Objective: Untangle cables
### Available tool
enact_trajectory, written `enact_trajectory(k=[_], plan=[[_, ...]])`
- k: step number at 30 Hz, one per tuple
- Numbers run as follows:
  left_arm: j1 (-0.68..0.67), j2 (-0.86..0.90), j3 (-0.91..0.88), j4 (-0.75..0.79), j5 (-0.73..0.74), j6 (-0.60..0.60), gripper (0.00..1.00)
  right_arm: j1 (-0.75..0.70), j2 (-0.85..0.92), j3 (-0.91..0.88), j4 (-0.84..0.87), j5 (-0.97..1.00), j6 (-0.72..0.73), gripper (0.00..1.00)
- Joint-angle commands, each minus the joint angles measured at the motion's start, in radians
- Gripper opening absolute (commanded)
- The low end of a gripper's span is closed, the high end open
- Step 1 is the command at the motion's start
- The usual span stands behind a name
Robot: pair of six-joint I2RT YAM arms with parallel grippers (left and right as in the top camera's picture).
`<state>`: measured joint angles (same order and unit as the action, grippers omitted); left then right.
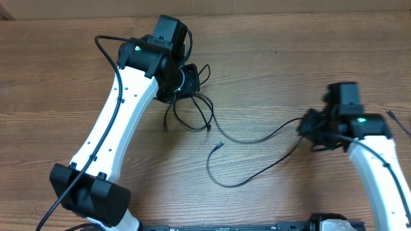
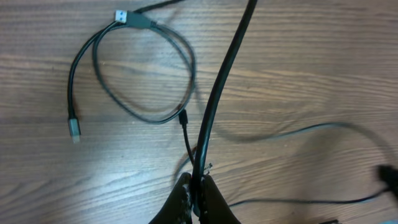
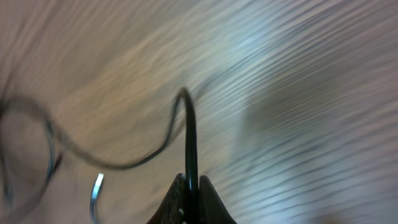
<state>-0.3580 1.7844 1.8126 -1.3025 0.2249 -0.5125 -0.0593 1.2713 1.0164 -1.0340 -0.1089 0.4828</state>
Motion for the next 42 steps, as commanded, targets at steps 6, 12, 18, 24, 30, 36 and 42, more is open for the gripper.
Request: enact_trajectory(k=[6, 12, 18, 24, 30, 36, 42], plan=[[0.005, 0.035, -0.006, -0.013, -0.005, 0.026, 0.04, -0.265, -0.008, 0.520, -0.090, -0.079, -0.134, 0.04], [0.003, 0.058, -0.006, 0.017, -0.023, -0.090, 0.05, -0.277, -0.028, 0.753, -0.156, -0.306, -0.186, 0.04], [0.002, 0.104, -0.006, 0.005, -0.028, -0.149, 0.07, -0.205, -0.042, 0.751, -0.284, -0.365, -0.225, 0.04], [-0.001, 0.164, -0.006, -0.037, -0.052, -0.150, 0.12, -0.068, -0.043, 0.751, -0.326, -0.404, -0.283, 0.04], [-0.003, 0.239, -0.006, -0.055, -0.052, -0.150, 0.19, 0.036, -0.029, 0.751, -0.314, -0.370, -0.380, 0.04], [-0.003, 0.301, -0.006, -0.055, -0.051, -0.150, 0.45, 0.040, 0.019, 0.751, -0.307, -0.306, -0.379, 0.04], [-0.003, 0.332, -0.006, -0.079, -0.048, -0.149, 0.59, 0.040, 0.063, 0.751, -0.313, -0.311, -0.380, 0.04]])
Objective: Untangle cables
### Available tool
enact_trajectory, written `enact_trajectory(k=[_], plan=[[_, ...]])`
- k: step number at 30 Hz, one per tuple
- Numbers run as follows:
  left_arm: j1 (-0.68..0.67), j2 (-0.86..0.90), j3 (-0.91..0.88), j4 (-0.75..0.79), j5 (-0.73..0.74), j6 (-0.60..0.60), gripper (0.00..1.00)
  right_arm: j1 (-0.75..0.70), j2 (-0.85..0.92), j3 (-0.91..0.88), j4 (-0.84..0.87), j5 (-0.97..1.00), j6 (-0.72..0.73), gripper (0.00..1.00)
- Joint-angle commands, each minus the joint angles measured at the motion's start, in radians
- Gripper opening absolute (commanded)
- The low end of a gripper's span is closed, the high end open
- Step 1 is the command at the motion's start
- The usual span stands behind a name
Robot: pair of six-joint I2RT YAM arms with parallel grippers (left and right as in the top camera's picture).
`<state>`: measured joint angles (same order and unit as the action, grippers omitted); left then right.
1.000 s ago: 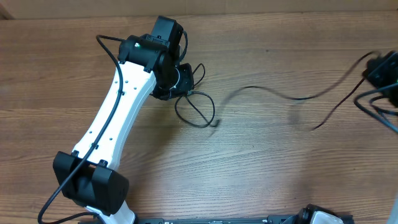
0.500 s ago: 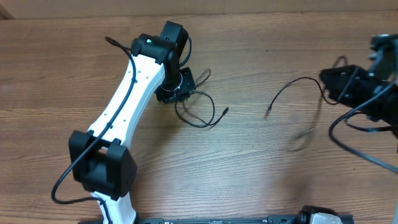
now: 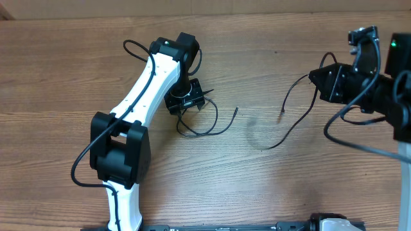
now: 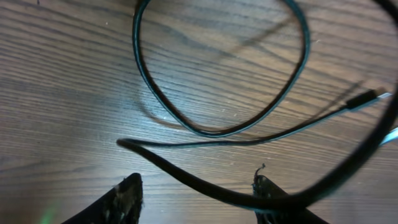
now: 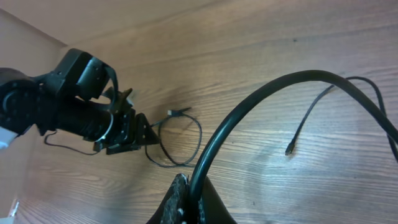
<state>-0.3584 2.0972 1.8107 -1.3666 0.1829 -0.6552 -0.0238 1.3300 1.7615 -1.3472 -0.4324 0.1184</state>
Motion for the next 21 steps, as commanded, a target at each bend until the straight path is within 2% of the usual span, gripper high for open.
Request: enact_trajectory(k=[1, 5, 12, 18, 21], plan=[[-0.002, 0.019, -0.005, -0.020, -0.006, 0.002, 0.62, 0.004, 0.005, 0.006, -0.001, 0.013, -0.015, 0.04], [-0.002, 0.000, -0.004, -0.028, -0.005, 0.040, 0.72, 0.004, -0.014, 0.006, -0.003, 0.013, -0.015, 0.04], [-0.015, -0.139, -0.004, -0.048, -0.038, 0.050, 0.69, 0.004, -0.076, 0.006, -0.073, 0.064, -0.015, 0.04], [-0.121, -0.354, -0.005, -0.079, -0.229, 0.005, 0.74, 0.004, -0.150, 0.006, -0.100, 0.081, -0.015, 0.04], [-0.222, -0.461, -0.010, -0.112, -0.407, -0.107, 0.81, 0.004, -0.193, 0.006, -0.100, 0.080, -0.015, 0.04]])
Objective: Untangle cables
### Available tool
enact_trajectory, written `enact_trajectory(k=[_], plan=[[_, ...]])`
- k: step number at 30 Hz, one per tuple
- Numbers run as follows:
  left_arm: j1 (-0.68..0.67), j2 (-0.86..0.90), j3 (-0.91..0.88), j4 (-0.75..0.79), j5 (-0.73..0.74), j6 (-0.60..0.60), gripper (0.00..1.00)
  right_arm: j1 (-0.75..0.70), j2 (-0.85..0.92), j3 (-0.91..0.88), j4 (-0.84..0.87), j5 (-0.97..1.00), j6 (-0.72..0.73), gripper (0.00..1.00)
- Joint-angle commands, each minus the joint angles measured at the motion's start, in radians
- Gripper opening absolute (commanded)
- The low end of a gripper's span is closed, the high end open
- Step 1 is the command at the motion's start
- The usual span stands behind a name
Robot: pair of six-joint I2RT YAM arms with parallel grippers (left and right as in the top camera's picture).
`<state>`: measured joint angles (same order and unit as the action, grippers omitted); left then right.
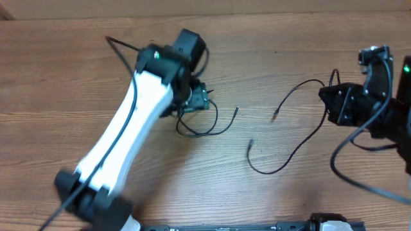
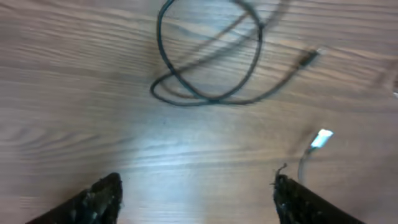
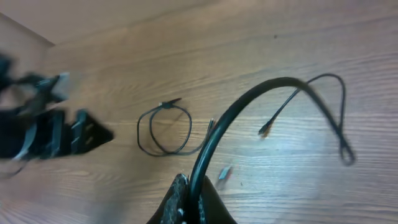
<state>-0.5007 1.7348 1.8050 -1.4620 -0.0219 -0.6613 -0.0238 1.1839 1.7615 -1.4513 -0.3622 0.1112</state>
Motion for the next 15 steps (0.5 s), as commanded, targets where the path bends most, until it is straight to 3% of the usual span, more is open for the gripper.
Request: enact_trajectory(k=[1, 2, 3, 9, 15], plan=[[-0.122, -0.140, -0.014, -0.019, -0.272, -0.136, 0.83, 0.004, -0.063, 0.006, 0.004, 0.011, -0.008, 0.04], [-0.164, -0.184, -0.028, -0.019, -0.336, -0.171, 0.88, 0.004, -0.077, 0.006, 0.004, 0.011, -0.008, 0.04], [-0.206, -0.230, -0.048, -0.019, -0.398, -0.206, 1.00, 0.004, -0.092, 0.006, 0.003, 0.010, -0.008, 0.04], [-0.311, -0.481, -0.226, -0.031, -0.546, -0.326, 1.00, 0.004, -0.169, 0.006, 0.038, 0.008, -0.008, 0.04], [-0.270, -0.654, -0.420, -0.029, -0.623, -0.499, 1.00, 0.004, -0.253, 0.006, 0.296, -0.187, -0.008, 0.04]])
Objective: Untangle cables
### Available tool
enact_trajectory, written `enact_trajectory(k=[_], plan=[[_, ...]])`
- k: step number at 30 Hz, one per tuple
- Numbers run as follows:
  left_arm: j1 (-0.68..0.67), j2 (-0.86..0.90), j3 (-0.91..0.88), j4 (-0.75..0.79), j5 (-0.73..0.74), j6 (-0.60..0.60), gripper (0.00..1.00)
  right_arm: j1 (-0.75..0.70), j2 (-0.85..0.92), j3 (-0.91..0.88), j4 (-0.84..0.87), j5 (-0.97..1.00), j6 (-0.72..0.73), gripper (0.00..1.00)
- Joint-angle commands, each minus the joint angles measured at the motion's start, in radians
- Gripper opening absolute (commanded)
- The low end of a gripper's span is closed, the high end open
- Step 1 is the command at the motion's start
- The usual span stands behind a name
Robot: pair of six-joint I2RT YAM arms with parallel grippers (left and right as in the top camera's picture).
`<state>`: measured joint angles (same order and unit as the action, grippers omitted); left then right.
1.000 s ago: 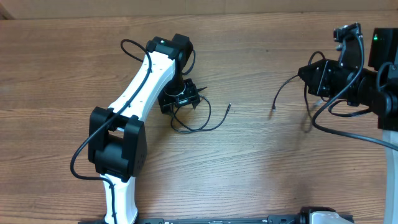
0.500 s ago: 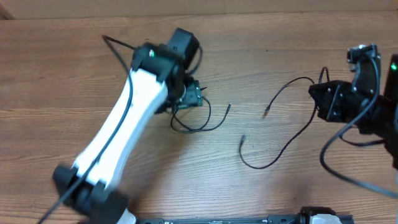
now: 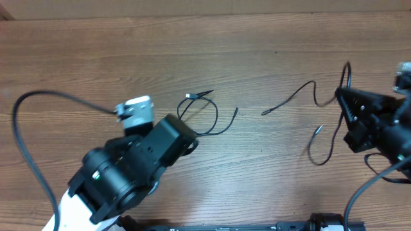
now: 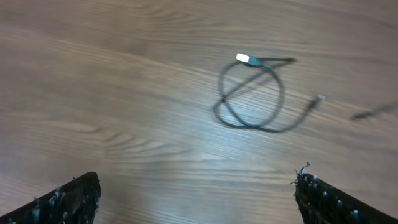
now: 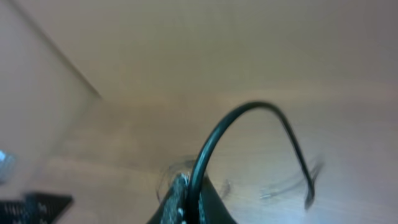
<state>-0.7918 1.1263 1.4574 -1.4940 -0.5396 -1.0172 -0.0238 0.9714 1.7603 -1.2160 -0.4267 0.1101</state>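
Observation:
A short black cable (image 3: pixel 204 117) lies coiled in a loop on the wooden table, with its silver plug at the far side; in the left wrist view the same coil (image 4: pixel 251 99) sits well ahead of the gripper. My left gripper (image 4: pixel 199 200) is wide open, high above the table and holds nothing. A second, thin black cable (image 3: pixel 300 94) trails from mid-table to my right gripper (image 3: pixel 350 119). That right gripper (image 5: pixel 189 200) is shut on this cable (image 5: pixel 239 115), which arcs up and hangs down, one end (image 3: pixel 318 129) dangling.
My left arm's bulky body (image 3: pixel 131 170) fills the front left of the overhead view, its own lead (image 3: pixel 38 96) looping over the table's left part. The table's back edge (image 3: pixel 205 16) runs along the top. The two cables lie about a hand's width apart.
My left arm has pulled back from the coiled cable to the front left and stands higher, still open. My right gripper has shifted right with its cable, whose free end now hangs near it.
At first both grippers were shut on cables, the left at a tangled heap, the right pulling a strand rightward. Then the left was open over a lone coil and the thin cable lay apart. Now the left is withdrawn and the right holds its cable farther right.

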Motion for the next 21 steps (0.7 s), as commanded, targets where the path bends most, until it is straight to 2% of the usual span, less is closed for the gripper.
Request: enact_trajectory(k=[1, 4, 7, 17, 21], plan=[[0.030, -0.066, -0.100, 0.002, -0.114, -0.177, 1.00, 0.004, -0.050, 0.007, 0.098, -0.143, -0.007, 0.04], [0.048, -0.095, -0.160, 0.003, -0.126, -0.217, 1.00, 0.004, -0.064, 0.007, 0.160, -0.146, -0.007, 0.04], [0.054, -0.089, -0.207, 0.004, -0.129, -0.221, 1.00, 0.004, -0.061, 0.007, 0.146, -0.107, -0.007, 0.04], [0.053, 0.003, -0.259, 0.023, -0.091, -0.215, 1.00, 0.004, -0.063, 0.009, 0.051, 0.212, 0.077, 0.04], [0.057, -0.015, -0.244, 0.139, -0.087, -0.117, 1.00, 0.004, -0.061, 0.008, -0.024, 0.328, 0.077, 0.04]])
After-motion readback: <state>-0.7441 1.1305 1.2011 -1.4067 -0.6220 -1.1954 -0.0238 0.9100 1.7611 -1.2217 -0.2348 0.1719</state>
